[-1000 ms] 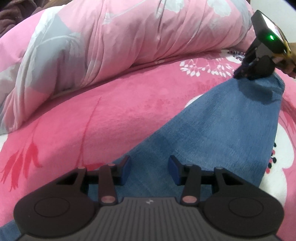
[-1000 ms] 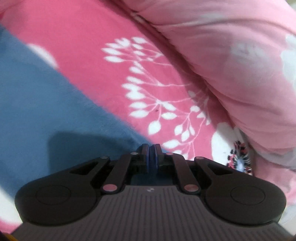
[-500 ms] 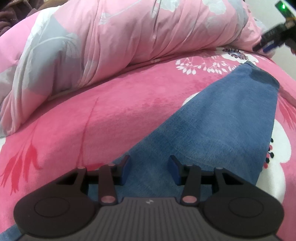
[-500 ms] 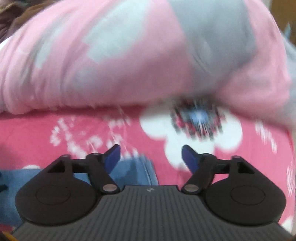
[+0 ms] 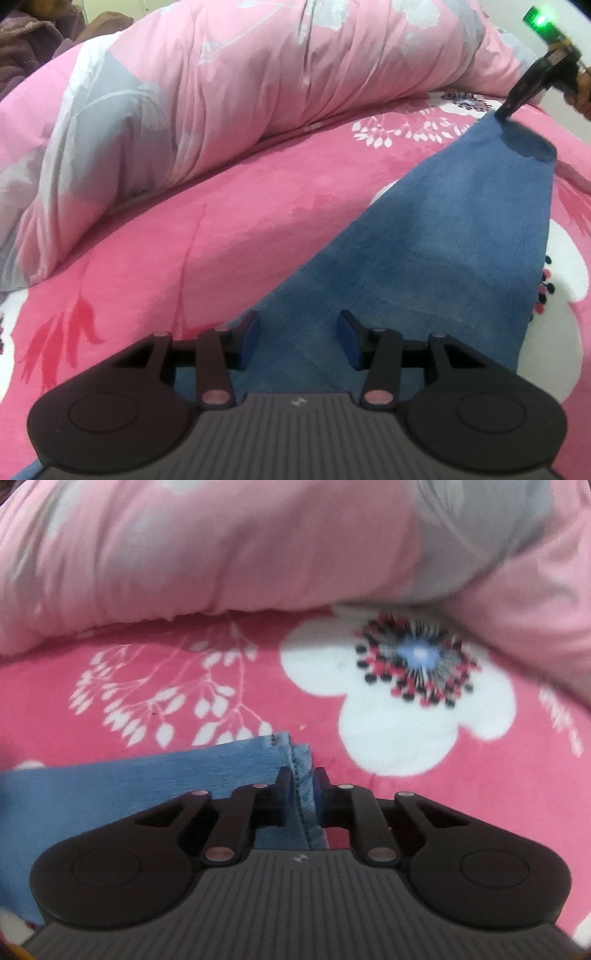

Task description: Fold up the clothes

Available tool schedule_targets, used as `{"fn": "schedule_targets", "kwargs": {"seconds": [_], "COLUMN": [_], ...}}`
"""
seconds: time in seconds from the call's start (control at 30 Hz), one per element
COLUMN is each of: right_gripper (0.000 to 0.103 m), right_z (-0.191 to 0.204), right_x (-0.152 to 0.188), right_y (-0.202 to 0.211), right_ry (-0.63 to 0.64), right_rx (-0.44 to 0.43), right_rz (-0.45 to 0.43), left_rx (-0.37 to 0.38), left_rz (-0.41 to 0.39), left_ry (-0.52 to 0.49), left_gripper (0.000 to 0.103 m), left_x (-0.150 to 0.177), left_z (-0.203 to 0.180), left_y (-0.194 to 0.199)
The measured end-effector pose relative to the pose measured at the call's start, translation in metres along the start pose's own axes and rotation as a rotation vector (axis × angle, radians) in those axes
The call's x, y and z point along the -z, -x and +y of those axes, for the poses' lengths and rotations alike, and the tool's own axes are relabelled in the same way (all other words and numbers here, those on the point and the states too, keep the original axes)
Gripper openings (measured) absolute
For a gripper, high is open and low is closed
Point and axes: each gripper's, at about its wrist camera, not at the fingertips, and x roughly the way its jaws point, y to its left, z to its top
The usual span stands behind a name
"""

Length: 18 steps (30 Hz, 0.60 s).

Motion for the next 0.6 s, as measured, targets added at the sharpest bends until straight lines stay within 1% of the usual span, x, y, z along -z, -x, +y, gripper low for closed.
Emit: {"fn": "schedule_targets", "kwargs": {"seconds": [0.1, 0.2, 0.3, 0.37, 0.4, 0.43, 0.47, 0.5, 0.57, 0.6], "right_gripper": [0.010, 0.010, 0.010, 0.012, 0.017, 0.024, 0.040, 0.047, 0.048, 0.046], "right_z": [0.003, 0.002, 0.003, 0.006, 0.006, 0.006, 0.006, 0.004, 0.000, 0.003], "right_x": [-0.005, -0.013, -0.014, -0.007, -0.003, -0.002, -0.001, -0.001, 0.000, 0.000], "right_y": [0.022, 0.024, -0.001, -0.025, -0.036, -0.036, -0.035, -0.031, -0.016, -0.006], "right_ry": [0.010, 0.016, 0.029, 0.042, 0.039, 0.021, 0.000, -0.026, -0.067, -0.072], "right_rx": [0.005, 0.009, 0.023, 0.055, 0.076, 0.105, 0.136, 0.164, 0.182, 0.208], "right_rz": [-0.081, -0.117, -0.083, -0.022, 0.006, -0.006, -0.025, -0.038, -0.080, -0.102], "left_rx": [-0.027, -0.042, -0.051, -0.057, -0.060, -0.062, -0.063, -0.066, -0.075, -0.082], "left_rz": [-0.001, -0.001, -0.002, -0.008, -0.012, -0.018, -0.026, -0.035, -0.057, -0.066], "left_ry": [0.013, 0.013, 0.002, -0.001, -0.001, 0.005, 0.015, 0.024, 0.038, 0.044], "left_gripper": [0.048, 0.048, 0.048, 0.048, 0.048, 0.047, 0.048, 0.048, 0.048, 0.048], "left_x": [0.000, 0.002, 0.007, 0.010, 0.012, 0.012, 0.013, 0.014, 0.015, 0.016], "left_z": [0.004, 0.007, 0.008, 0.008, 0.009, 0.010, 0.011, 0.013, 0.019, 0.021], "left_y": [0.003, 0.005, 0.007, 0.010, 0.012, 0.016, 0.020, 0.024, 0.036, 0.043]}}
